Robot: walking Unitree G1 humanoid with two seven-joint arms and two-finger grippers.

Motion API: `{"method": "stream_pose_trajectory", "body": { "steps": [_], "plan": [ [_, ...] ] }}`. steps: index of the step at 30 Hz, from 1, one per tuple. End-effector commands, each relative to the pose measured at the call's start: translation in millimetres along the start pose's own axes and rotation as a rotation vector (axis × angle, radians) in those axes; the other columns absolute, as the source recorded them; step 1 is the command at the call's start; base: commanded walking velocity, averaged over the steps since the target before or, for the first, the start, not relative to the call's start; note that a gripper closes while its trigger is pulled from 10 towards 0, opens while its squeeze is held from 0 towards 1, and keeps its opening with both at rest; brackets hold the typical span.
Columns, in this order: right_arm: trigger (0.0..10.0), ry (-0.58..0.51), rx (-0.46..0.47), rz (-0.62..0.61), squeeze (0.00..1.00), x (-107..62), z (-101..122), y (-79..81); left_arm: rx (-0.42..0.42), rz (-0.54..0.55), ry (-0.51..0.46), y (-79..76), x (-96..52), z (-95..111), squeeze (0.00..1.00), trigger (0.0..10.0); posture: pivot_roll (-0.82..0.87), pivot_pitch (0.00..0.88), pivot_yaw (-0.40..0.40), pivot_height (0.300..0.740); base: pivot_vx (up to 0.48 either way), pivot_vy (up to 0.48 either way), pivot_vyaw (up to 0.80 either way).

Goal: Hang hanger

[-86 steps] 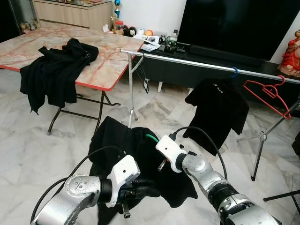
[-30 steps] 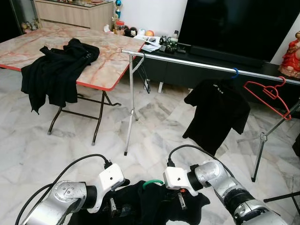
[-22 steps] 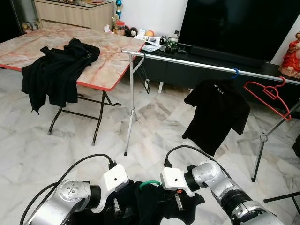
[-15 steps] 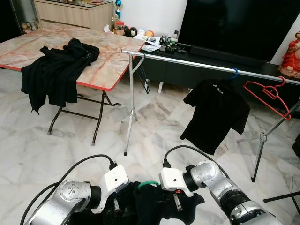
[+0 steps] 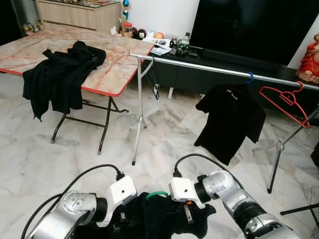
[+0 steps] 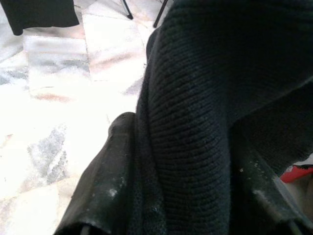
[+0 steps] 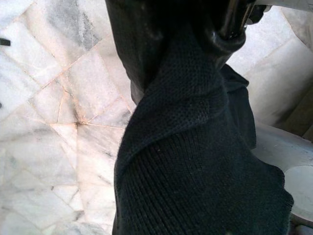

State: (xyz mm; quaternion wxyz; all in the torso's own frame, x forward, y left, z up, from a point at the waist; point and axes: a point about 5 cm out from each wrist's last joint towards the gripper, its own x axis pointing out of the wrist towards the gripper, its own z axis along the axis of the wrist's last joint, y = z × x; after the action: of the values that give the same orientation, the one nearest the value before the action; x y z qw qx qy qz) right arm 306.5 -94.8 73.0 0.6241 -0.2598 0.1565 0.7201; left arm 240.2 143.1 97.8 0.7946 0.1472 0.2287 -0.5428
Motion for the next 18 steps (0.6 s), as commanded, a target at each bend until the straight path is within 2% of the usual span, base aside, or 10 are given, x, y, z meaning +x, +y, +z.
{"method": "stream_pose_trajectory", "body": {
  "steps": [1, 18],
  "plan": [
    [0.0, -0.03, -0.014, -0.054, 0.0, -8.9, 4.6, -6.4, 0.002, -0.018, 0.013, -0.6, 1.7, 0.1, 0.0, 0.0, 0.24, 0.0, -0.144, 0.74, 0.0, 0.0, 0.0],
    [0.0, -0.025, -0.013, -0.067, 0.0, -7.6, 5.9, -8.1, 0.011, -0.058, 0.033, -4.3, 4.6, 0.0, 0.0, 0.0, 0.24, 0.0, -0.139, 0.74, 0.0, 0.0, 0.0]
  ]
}}
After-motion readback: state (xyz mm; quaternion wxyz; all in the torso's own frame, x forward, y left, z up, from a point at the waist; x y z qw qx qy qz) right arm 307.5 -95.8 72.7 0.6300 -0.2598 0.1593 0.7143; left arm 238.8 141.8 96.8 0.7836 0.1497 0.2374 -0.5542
